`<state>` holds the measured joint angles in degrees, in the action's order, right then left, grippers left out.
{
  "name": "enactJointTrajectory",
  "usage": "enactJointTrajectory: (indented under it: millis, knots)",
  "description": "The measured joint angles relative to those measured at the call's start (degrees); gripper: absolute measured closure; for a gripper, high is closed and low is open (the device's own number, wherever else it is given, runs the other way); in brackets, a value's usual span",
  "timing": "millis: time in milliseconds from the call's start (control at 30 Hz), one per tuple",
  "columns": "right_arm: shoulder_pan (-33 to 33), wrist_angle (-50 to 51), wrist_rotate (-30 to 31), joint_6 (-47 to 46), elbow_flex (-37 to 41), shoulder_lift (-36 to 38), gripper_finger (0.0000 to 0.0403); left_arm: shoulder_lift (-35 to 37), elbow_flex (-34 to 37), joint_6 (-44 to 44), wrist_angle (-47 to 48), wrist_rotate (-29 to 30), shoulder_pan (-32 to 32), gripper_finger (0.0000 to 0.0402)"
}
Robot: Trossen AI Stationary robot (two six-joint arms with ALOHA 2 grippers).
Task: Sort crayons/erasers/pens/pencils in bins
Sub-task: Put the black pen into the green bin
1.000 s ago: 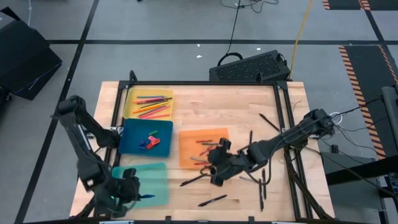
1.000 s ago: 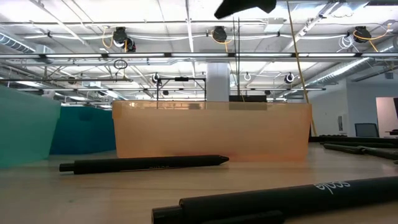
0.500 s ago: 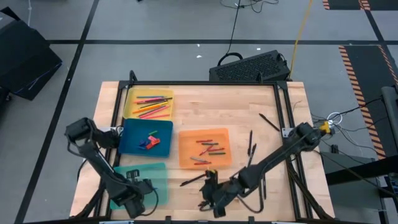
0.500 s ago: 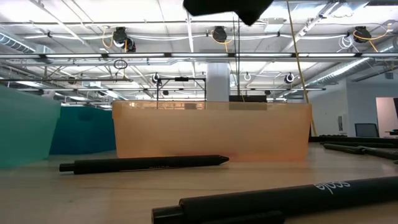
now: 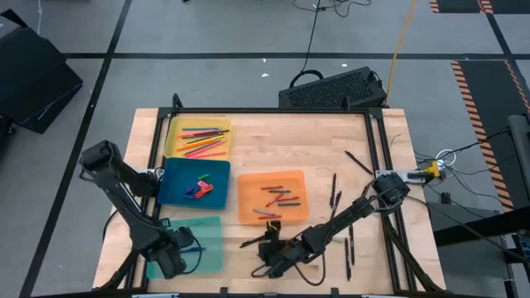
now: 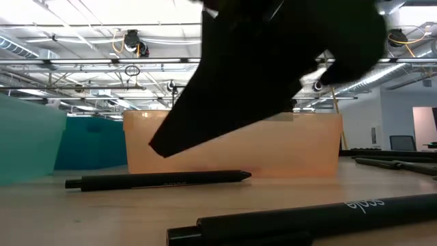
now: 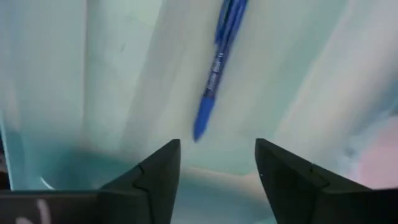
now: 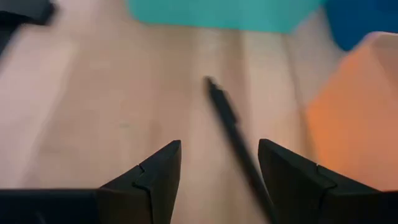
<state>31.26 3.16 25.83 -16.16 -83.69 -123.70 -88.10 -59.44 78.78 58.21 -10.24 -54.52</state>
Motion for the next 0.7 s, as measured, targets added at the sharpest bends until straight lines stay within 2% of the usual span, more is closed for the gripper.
enactJointTrajectory:
  millis: [133,267,533,700]
  knots:
    - [-2.24,1.65,0.96,0.39,0.01,0.04,0.0197,4.7,0.0,6.07,-0.03,4.55,-0.9,0.0182]
    - [-4.77,5.26,-6.0,0.97,0.01,0.04,0.0201,6.94,0.0,10.13,-0.04,8.5,-1.49,0.0182]
    - [-5.72,13.81,-17.05,5.58,-0.25,0.35,0.025,7.15,0.0,11.37,-0.15,8.63,-1.49,0.0181]
    - [-5.09,16.63,-18.15,6.87,-0.25,0.55,0.0295,7.15,0.0,11.37,-0.1,8.63,-1.49,0.0181]
